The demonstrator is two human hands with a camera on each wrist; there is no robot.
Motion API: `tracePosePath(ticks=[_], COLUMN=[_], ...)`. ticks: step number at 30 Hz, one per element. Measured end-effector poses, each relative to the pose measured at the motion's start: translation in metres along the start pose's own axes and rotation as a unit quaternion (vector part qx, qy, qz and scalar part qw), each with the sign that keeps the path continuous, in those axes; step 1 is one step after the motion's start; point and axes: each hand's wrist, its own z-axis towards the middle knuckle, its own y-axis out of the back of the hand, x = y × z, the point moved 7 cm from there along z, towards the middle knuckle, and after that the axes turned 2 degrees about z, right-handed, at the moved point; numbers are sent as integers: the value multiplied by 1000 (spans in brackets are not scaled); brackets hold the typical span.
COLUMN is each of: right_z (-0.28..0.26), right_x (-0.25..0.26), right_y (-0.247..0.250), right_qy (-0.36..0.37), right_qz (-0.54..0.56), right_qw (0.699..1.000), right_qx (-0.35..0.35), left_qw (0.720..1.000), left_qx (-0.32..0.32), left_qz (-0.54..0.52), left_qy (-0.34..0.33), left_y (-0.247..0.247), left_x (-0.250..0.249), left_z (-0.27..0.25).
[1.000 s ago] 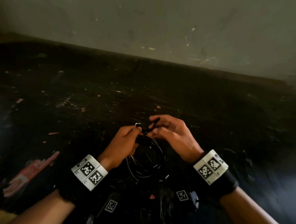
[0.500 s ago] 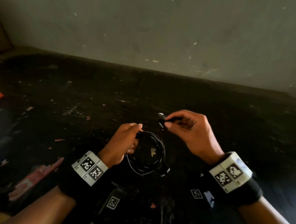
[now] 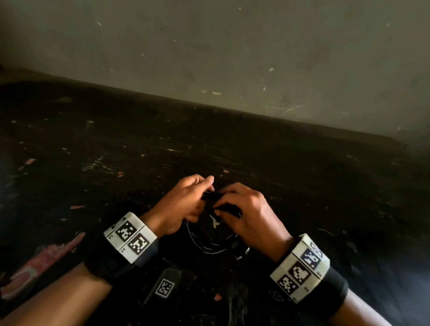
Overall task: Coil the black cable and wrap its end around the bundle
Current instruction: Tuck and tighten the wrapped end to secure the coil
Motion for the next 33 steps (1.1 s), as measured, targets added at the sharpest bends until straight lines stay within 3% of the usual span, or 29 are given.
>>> tracePosePath(ticks=[3,7,12,14,19,22,24,28,33], right_z=[1,1,4,4,5,8,9,6,3], right_x=[-6,-16,-23,-20,-12,-11,-9,7,7], right_y=[3,10,15,10,-3,-8,-9,0,-2], right_qy=[-5,-22,-50,-48,-72,-71,-45,55,86], right_qz=[24,45,57,67,46,7,-51,-154,-171], right_qw=[999,992,982,984,996,995,996,985,980], right_qx=[-39,-115,-174,-159,27,75,63,-52,-57], left_qw=[1000,998,984,976,975,975,974,980,985], left_qx=[8,-47,-112,-145,-182,-187,-196,-177,-136], left_qz=[-23,-4,-135,-159,-79,-49,-35,-72,-105], left_qy=[-10,-42,-32,-42,-101,-109,-106,-61,-29], left_y=[-2,8,5,6,14,12,11,6,-4], left_x=[-7,-10,12,14,1,-1,0,8,12], left_z=[-3,-6,-8,-8,-14,-14,-12,-11,-13])
